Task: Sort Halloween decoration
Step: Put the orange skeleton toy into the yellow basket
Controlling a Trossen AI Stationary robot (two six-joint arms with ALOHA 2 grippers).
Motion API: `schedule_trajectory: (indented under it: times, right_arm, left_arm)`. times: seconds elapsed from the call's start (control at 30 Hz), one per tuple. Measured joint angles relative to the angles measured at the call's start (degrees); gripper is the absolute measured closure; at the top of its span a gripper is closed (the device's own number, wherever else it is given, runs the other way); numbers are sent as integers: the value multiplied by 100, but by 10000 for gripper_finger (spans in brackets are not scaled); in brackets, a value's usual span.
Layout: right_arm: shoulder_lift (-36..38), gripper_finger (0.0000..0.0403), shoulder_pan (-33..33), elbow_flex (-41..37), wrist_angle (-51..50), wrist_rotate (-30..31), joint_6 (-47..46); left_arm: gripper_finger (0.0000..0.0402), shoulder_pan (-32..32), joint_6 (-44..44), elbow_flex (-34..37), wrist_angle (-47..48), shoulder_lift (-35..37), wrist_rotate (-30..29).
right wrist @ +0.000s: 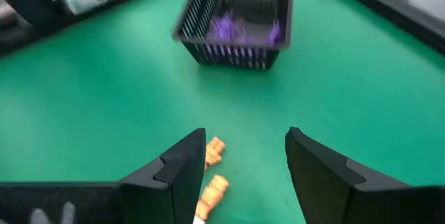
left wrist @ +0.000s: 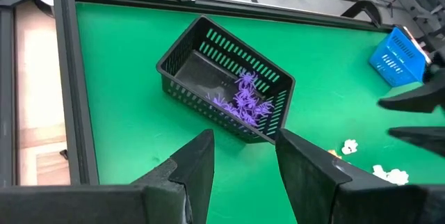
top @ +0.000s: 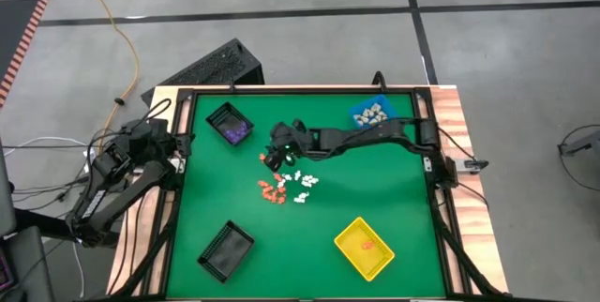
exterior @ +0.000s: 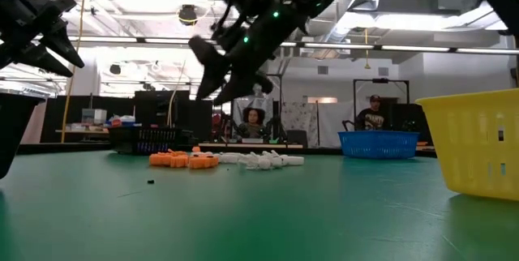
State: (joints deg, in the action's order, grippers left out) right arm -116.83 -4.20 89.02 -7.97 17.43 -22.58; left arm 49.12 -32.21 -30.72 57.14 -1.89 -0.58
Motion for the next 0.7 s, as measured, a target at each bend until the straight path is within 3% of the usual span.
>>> schedule_trajectory:
  times: [0.33,0.7]
  right_arm:
    - [-811,182,78,535,-329,-141,-436]
    - [-916,182,105,533,-625,99,-559]
  left_arm:
    - [258,0,107,0,64,0,-10]
    - [258,-2,153,0,101,2,-9]
